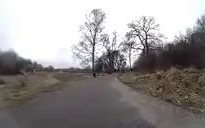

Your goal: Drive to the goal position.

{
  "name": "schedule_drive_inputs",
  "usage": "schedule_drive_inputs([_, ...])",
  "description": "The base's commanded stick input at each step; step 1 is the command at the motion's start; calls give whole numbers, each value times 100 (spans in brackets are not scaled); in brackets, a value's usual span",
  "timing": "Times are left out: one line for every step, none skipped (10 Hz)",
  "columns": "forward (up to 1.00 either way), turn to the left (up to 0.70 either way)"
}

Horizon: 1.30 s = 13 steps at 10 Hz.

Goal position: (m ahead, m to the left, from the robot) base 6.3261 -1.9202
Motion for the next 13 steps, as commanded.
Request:
schedule_drive_inputs([100, 0])
schedule_drive_inputs([100, 0])
schedule_drive_inputs([100, 0])
schedule_drive_inputs([100, 0])
schedule_drive_inputs([100, 0])
schedule_drive_inputs([100, 0])
schedule_drive_inputs([100, 0])
schedule_drive_inputs([100, 0])
schedule_drive_inputs([100, 0])
schedule_drive_inputs([100, 0])
schedule_drive_inputs([100, 0])
schedule_drive_inputs([100, 0])
schedule_drive_inputs([100, 0])
